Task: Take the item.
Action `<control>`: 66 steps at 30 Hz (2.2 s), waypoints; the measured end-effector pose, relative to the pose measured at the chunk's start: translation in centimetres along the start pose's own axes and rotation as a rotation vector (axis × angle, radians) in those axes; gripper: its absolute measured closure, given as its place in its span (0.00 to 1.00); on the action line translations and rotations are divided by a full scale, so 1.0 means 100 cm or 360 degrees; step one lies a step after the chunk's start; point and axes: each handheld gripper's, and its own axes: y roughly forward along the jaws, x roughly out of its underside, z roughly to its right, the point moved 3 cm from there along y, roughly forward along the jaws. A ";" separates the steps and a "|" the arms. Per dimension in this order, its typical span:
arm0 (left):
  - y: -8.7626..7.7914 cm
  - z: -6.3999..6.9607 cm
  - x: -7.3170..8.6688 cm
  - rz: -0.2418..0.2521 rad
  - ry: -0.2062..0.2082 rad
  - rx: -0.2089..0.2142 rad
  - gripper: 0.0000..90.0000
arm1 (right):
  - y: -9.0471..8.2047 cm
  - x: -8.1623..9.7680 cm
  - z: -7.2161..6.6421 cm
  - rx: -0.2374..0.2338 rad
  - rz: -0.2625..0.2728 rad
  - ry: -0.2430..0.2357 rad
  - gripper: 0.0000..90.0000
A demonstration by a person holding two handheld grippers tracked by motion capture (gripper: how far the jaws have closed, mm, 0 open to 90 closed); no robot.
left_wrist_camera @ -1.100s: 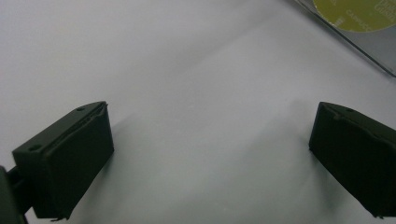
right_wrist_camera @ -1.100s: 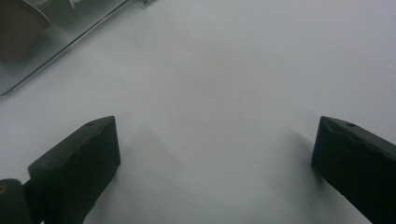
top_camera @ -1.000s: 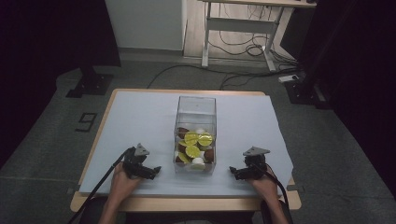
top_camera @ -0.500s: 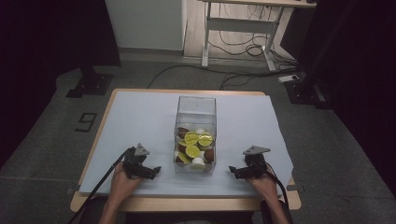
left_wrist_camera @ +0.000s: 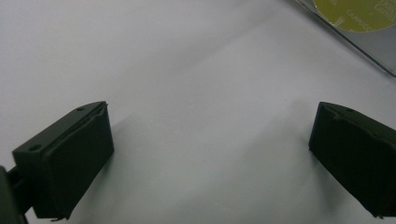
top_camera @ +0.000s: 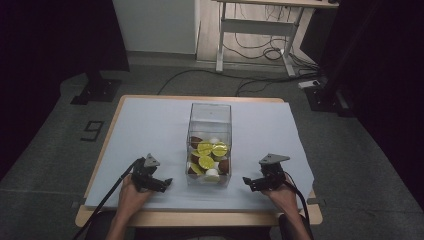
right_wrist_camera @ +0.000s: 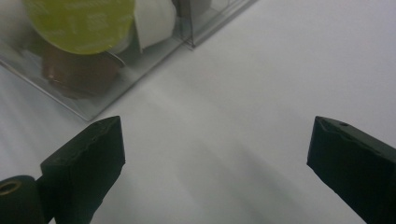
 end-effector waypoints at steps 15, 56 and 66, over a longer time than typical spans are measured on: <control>0.000 0.000 0.000 0.0000 -0.0001 0.0000 0.00 | -0.015 -0.028 -0.013 -0.0013 0.0000 -0.0132 0.08; 0.000 0.000 0.000 -0.0001 0.0000 0.0000 0.00 | -0.023 -0.096 -0.040 -0.0263 0.0074 -0.0224 0.18; 0.000 0.000 0.000 -0.0001 0.0001 0.0000 0.00 | -0.009 -0.109 -0.051 -0.0322 0.0039 -0.0263 0.20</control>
